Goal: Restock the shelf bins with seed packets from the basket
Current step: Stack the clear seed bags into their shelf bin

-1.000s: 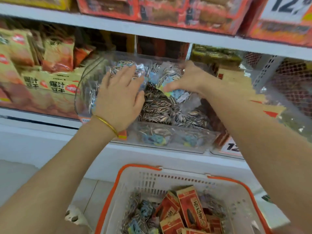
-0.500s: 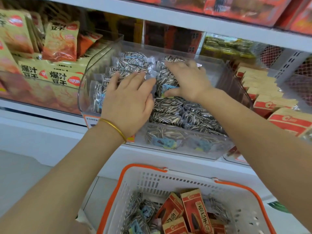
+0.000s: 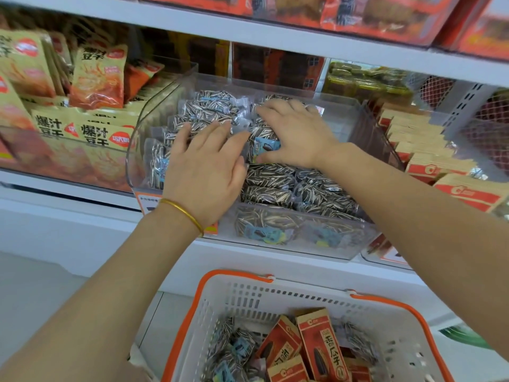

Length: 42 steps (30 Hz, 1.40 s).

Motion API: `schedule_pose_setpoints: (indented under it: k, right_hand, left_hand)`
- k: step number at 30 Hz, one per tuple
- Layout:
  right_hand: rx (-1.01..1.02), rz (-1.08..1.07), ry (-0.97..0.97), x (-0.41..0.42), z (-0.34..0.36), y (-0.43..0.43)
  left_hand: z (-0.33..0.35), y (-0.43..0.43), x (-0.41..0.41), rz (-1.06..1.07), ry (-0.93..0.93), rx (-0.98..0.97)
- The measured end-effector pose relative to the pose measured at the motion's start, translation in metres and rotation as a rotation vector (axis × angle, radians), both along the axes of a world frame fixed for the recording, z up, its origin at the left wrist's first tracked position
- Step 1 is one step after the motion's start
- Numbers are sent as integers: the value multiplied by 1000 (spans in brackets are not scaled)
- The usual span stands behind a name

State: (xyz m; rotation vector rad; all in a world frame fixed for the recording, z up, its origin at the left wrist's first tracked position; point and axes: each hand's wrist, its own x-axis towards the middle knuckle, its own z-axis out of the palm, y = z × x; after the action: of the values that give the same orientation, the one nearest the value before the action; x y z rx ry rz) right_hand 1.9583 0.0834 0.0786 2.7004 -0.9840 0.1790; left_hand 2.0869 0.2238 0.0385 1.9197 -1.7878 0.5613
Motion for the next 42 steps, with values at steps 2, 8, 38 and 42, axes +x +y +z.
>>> schedule_pose_setpoints:
  k: [2,8,38,42]
  right_hand:
    - [-15,2,-10,-3,-2,0]
    - [-69,-10,-47,-8,1,4]
    - [1081,-405,168,-15,-369,161]
    - [1023,-504,220,-7,-393,160]
  left_hand:
    - [1,0,0,-1,4,7]
    - [2,1,1,-21,46,14]
    - [-104,114,-6,-290,-278,1185]
    - [-109,123,2,-245,-268,1206]
